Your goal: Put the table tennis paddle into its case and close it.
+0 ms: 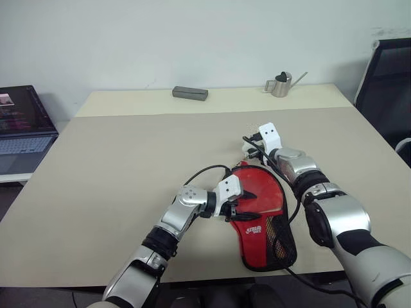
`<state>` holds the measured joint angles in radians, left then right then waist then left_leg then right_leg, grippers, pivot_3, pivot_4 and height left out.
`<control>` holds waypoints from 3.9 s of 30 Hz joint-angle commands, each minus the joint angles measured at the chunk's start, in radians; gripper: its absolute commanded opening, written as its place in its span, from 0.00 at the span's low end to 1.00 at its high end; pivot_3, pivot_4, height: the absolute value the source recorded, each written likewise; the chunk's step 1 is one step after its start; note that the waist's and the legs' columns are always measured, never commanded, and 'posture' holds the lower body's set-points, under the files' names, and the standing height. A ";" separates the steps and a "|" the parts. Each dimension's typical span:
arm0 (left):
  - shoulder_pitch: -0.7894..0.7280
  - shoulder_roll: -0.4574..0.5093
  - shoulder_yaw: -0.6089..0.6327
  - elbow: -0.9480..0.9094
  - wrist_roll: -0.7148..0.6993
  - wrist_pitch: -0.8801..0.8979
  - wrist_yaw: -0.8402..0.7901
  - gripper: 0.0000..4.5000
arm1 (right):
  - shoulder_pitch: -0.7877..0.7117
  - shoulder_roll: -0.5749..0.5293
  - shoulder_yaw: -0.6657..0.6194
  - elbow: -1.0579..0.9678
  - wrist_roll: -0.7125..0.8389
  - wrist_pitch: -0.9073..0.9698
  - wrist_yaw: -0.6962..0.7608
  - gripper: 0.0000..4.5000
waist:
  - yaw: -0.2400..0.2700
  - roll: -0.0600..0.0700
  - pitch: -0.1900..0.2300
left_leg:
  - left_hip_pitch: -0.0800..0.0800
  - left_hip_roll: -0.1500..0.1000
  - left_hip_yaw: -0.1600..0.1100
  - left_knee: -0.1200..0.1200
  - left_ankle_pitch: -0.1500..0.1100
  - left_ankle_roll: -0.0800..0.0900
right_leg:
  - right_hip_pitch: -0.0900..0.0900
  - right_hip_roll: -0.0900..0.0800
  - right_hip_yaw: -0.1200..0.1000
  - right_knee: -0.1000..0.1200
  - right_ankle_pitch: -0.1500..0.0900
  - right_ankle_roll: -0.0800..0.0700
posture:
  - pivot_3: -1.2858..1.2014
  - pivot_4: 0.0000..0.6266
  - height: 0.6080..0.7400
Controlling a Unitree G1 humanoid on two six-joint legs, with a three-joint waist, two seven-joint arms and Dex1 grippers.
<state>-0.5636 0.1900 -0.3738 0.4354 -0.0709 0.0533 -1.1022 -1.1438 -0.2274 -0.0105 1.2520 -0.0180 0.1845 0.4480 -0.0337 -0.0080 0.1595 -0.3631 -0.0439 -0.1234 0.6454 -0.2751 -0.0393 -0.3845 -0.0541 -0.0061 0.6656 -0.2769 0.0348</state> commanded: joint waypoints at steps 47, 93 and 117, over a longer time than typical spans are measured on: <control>-0.003 -0.060 -0.068 0.257 0.087 -0.016 -0.020 0.68 | 1.093 -0.625 -0.217 -1.714 0.364 0.847 0.325 0.08 | 0.038 0.000 -0.010 | 0.007 -0.001 -0.005 0.000 -0.003 0.004 | 0.015 0.000 -0.006 -0.009 -0.004 0.008 | 0.52 0.24 1.00; -0.058 -0.105 -0.134 0.320 0.140 -0.067 -0.023 0.68 | 1.921 -0.814 -0.564 -2.031 0.513 0.549 0.769 0.07 | 0.085 -0.003 -0.014 | 0.008 -0.003 -0.008 0.000 -0.011 0.011 | 0.031 -0.002 -0.010 -0.026 -0.009 0.017 | 0.52 0.24 1.00; -0.058 -0.102 -0.129 0.314 0.137 -0.066 -0.014 0.68 | 1.731 -0.835 -0.669 -1.773 0.584 0.524 0.900 0.44 | 0.085 -0.004 -0.013 | 0.015 -0.003 -0.006 -0.001 -0.012 0.012 | 0.032 -0.002 -0.008 -0.026 -0.009 0.017 | 0.52 0.24 1.00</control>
<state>-0.6691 0.0722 -0.4366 0.6622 -0.0205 -0.0526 -1.1199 0.5829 -1.0463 -0.6448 -0.5212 0.5606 0.7108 1.3212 0.0508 -0.0120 0.1460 -0.3483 -0.0467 -0.1289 0.6448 -0.2871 -0.0270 -0.3520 -0.0565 -0.0139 0.6397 -0.2862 0.0520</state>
